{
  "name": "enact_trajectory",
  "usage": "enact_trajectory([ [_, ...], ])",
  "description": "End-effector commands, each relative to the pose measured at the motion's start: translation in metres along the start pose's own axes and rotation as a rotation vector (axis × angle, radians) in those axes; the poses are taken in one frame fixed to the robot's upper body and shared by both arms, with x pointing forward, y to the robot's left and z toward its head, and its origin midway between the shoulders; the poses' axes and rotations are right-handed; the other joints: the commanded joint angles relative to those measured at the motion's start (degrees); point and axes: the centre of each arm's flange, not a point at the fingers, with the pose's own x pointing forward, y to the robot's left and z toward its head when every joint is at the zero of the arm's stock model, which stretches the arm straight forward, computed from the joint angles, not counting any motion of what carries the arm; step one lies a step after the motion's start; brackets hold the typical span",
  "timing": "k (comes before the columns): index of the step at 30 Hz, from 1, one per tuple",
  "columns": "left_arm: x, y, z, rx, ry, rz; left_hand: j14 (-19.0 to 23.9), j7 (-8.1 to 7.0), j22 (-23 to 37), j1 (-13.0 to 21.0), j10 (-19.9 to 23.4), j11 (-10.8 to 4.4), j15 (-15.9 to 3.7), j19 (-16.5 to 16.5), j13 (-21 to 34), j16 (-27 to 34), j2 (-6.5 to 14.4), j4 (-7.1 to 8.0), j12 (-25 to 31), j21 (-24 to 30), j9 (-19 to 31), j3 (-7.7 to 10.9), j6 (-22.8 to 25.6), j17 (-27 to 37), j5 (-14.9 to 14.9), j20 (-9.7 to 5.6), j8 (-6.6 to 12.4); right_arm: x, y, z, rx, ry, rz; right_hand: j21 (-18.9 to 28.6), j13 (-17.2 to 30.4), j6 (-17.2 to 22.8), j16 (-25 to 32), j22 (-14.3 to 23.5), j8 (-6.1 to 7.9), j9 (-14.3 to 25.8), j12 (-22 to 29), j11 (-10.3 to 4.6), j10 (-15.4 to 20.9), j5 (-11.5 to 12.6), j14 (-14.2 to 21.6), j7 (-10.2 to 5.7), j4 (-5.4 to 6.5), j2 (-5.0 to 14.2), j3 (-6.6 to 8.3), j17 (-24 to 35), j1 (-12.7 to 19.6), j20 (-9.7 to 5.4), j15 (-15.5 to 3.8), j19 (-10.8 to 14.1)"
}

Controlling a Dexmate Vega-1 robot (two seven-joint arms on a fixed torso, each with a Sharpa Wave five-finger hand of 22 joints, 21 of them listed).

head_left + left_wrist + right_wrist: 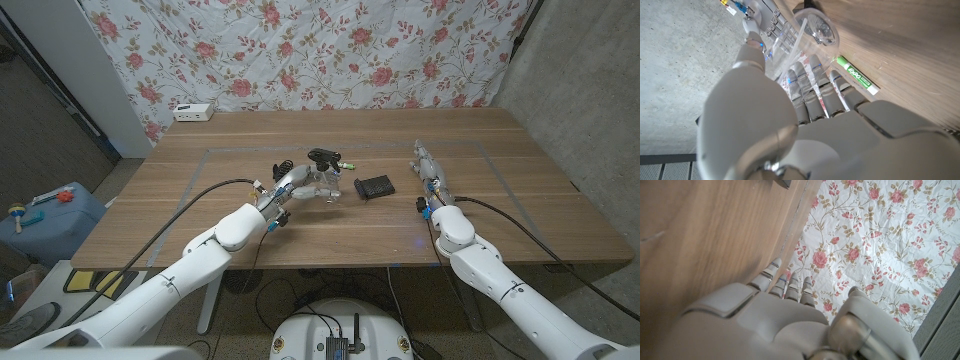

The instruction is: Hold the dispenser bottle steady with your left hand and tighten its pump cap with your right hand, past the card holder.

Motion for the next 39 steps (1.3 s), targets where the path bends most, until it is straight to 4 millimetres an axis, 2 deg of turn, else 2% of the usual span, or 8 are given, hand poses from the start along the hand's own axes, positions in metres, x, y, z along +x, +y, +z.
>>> enact_trajectory([
  [1, 0.015, -0.011, 0.009, -0.006, 0.019, 0.046, 1.17, 0.66, 0.16, 1.97, 0.73, 0.06, -5.71, 0.52, 0.32, -0.01, 5.94, 1.04, 0.27, -0.05, 0.34, 1.45, 10.59, 0.11, -0.16, -6.52, 0.42, 0.004, -0.004, 0.006, -0.026, 0.009, 0.02, 0.02, 0.02, 0.49, 0.34, 0.17, 0.06, 0.17, 0.07, 0.46, 0.05, 0.33, -0.21, 0.05, -0.14, 0.23, 0.24, 0.08, -0.02, -2.9, -0.8, 0.35],
  [12, 0.016, -0.018, 0.015, 0.01, 0.049, 0.115, 1.26, 0.67, 0.15, 2.02, 0.88, 0.21, -5.67, 0.48, 0.73, -0.21, 6.36, 1.04, 0.28, -0.12, 0.37, 1.77, 10.63, 0.09, -0.12, -6.46, 0.4, 0.004, -0.006, 0.022, -0.087, 0.009, 0.034, 0.08, 0.02, 0.7, 0.35, 0.17, 0.12, 0.17, 0.1, 0.51, 0.16, 0.34, -0.14, -0.06, -0.31, 0.27, 0.41, 0.04, 0.17, -2.85, -0.51, 0.5],
  [27, 0.028, -0.023, 0.02, 0.045, 0.072, 0.157, 1.5, 0.66, 0.15, 1.95, 0.92, 0.14, -5.83, 0.2, 1.24, -0.45, 6.61, 1.01, 0.21, -0.24, 0.42, 2.1, 10.6, 0.06, -0.07, -6.68, 0.36, 0.007, -0.008, 0.04, -0.15, -0.016, 0.055, 0.26, 0.03, 1.82, 0.5, 0.17, 0.44, 0.2, 0.43, 0.45, 1.24, 0.24, 0.65, 0.24, -1.33, -0.58, 0.54, -0.16, 1.13, -2.72, -0.54, 1.12],
  [36, 0.037, -0.021, 0.022, 0.075, 0.083, 0.177, 1.19, 0.73, 0.15, 1.84, 0.68, 0.14, -5.6, 0.1, 1.56, -0.7, 6.88, 1.05, 0.05, -0.26, 0.45, 2.34, 10.4, 0.14, 0.0, -6.6, 0.26, 0.004, -0.008, 0.055, -0.211, -0.016, 0.071, 0.4, 0.05, 2.83, 0.68, 0.17, 0.72, 0.23, 0.62, 0.59, 2.09, 0.13, 1.64, 0.23, -2.39, -1.35, 0.64, -0.29, 2.16, -2.61, -0.42, 1.83],
  [39, 0.041, -0.02, 0.023, 0.085, 0.084, 0.185, 1.15, 0.79, 0.15, 1.79, 0.64, 0.13, -5.62, 0.06, 1.66, -0.76, 7.08, 1.11, 0.01, -0.27, 0.45, 2.44, 10.29, 0.16, 0.04, -6.56, 0.21, 0.002, -0.008, 0.06, -0.239, -0.017, 0.078, 0.38, 0.06, 3.2, 0.64, 0.17, 0.79, 0.24, 0.64, 0.79, 2.28, 0.09, 1.74, 0.73, -2.88, -1.45, 0.81, -0.34, 2.73, -2.54, -0.29, 1.91],
])
